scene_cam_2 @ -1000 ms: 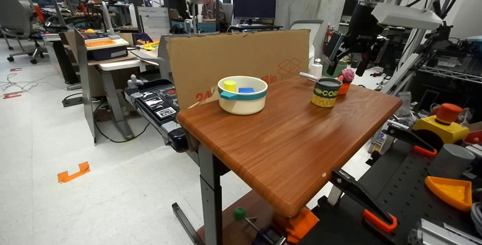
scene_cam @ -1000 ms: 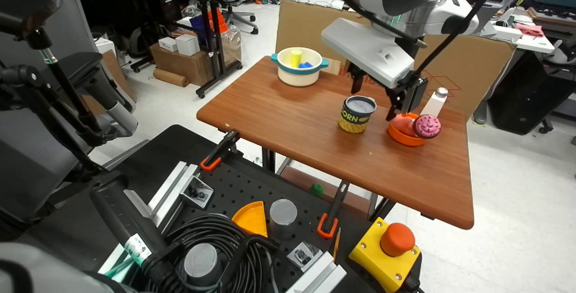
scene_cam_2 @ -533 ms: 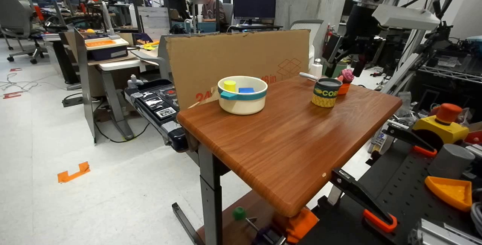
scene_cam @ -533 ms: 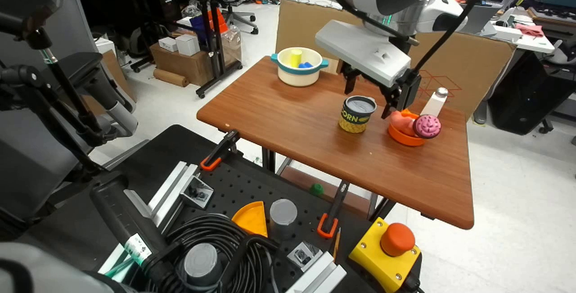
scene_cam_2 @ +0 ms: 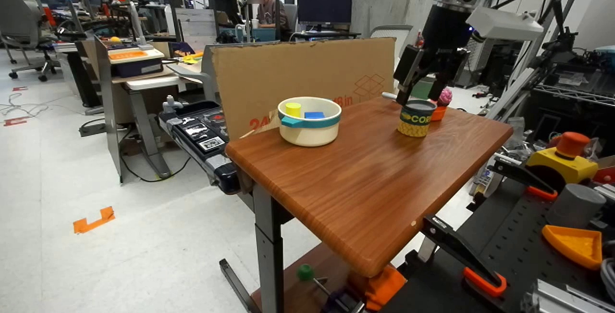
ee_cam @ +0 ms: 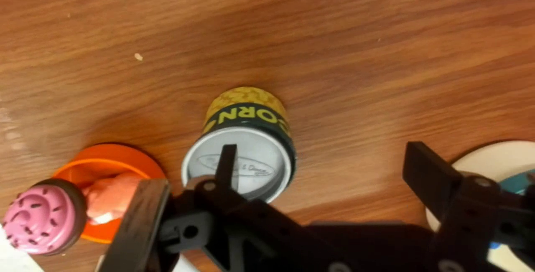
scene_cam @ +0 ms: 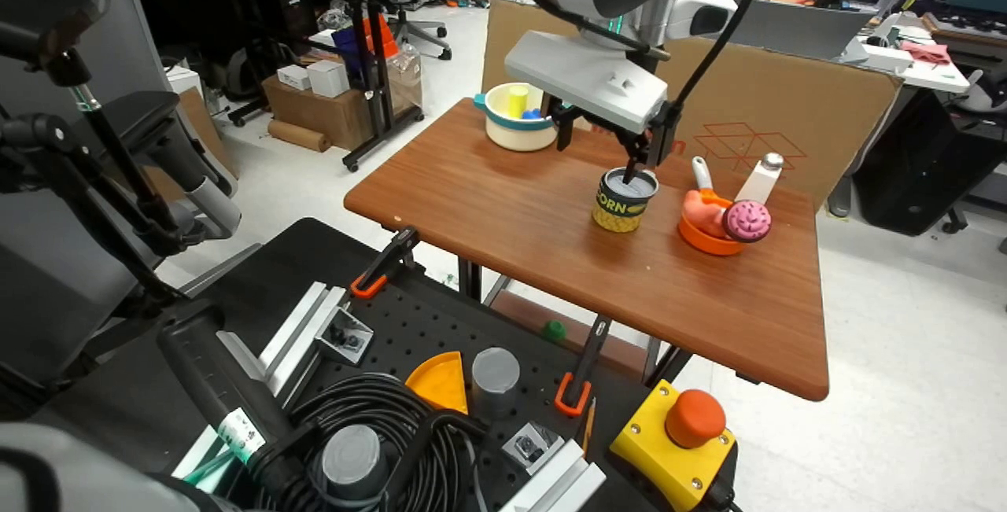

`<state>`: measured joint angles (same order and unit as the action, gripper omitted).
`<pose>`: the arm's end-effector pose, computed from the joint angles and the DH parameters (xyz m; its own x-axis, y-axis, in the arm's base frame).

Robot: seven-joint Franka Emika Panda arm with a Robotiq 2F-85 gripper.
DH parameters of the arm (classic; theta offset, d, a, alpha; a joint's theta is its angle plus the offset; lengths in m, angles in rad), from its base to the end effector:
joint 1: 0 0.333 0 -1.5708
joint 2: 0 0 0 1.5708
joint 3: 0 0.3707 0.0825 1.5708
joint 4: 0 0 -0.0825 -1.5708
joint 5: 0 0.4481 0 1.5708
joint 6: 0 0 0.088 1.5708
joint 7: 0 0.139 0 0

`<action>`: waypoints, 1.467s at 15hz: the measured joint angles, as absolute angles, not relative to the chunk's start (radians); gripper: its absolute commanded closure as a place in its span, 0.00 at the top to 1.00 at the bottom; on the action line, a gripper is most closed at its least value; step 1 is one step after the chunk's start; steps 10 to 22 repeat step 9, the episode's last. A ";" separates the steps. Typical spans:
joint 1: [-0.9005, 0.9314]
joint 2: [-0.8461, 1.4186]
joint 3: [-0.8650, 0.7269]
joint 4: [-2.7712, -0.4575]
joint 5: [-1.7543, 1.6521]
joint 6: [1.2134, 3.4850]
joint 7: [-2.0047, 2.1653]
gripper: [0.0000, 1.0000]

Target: Pick up the lid from the table and put it on the bottle, then pick up the plush toys and put them on the pan

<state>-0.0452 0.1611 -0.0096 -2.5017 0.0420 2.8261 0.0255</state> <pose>0.5291 -0.0309 0.2031 0.9796 -0.1188 0.1618 -0.1168 -0.9929 -0.0219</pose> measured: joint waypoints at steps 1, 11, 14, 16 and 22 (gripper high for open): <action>-0.031 0.161 -0.008 -2.507 0.021 2.826 0.031 1.00; -0.011 0.162 -0.013 -2.516 -0.017 2.826 0.065 1.00; -0.011 0.162 -0.013 -2.516 -0.017 2.826 0.065 1.00; -0.011 0.162 -0.013 -2.516 -0.017 2.826 0.065 1.00; -0.011 0.162 -0.013 -2.516 -0.017 2.826 0.065 1.00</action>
